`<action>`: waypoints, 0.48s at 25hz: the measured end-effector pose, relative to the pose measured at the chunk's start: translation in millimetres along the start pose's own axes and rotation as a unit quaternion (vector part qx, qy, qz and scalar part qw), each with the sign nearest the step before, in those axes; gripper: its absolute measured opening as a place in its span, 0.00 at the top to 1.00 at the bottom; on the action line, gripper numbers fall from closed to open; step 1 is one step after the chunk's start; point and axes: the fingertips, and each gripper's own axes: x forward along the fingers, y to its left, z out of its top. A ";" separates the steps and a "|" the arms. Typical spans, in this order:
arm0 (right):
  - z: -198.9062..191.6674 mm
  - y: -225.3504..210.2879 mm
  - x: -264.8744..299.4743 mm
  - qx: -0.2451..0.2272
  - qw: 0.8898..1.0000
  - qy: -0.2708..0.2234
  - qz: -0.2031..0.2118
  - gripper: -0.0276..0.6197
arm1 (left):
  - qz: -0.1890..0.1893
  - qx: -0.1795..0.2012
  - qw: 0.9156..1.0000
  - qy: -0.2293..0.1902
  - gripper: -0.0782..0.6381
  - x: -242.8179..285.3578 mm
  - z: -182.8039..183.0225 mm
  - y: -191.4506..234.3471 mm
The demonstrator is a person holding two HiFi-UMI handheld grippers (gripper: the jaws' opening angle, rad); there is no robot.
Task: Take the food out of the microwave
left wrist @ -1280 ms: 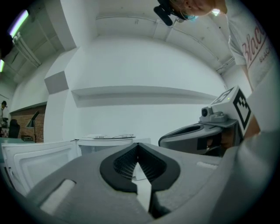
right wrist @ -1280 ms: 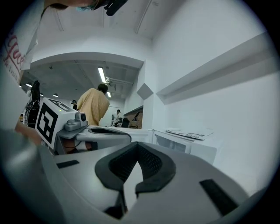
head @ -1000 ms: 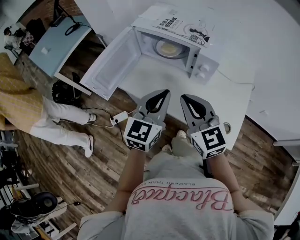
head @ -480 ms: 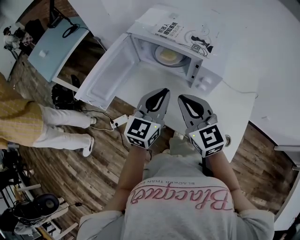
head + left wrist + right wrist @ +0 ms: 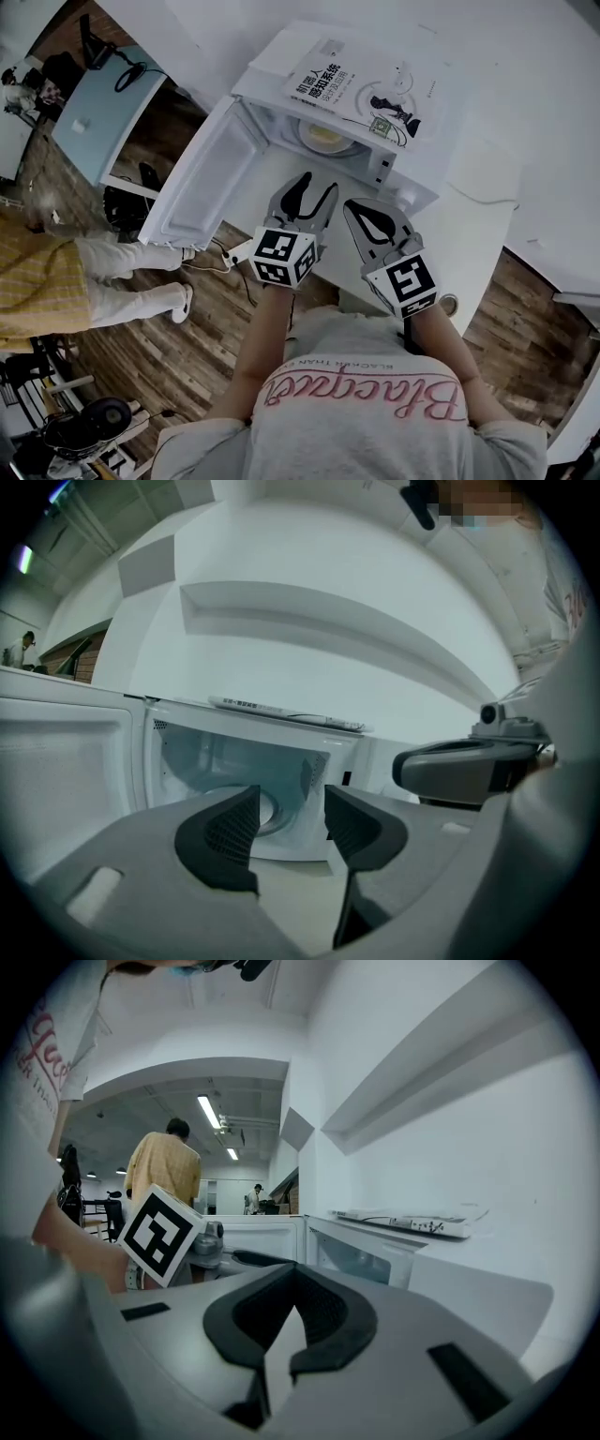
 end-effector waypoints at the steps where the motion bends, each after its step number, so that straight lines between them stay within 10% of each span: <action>1: -2.7 -1.9 2.6 0.002 1.000 0.002 0.002 0.94 | 0.007 -0.006 1.000 0.004 0.61 4.8 -2.4 5.0; 12: -32.4 -22.7 31.1 0.039 0.998 0.034 -0.038 0.94 | 0.016 -0.156 0.987 0.042 0.61 58.4 -45.8 64.5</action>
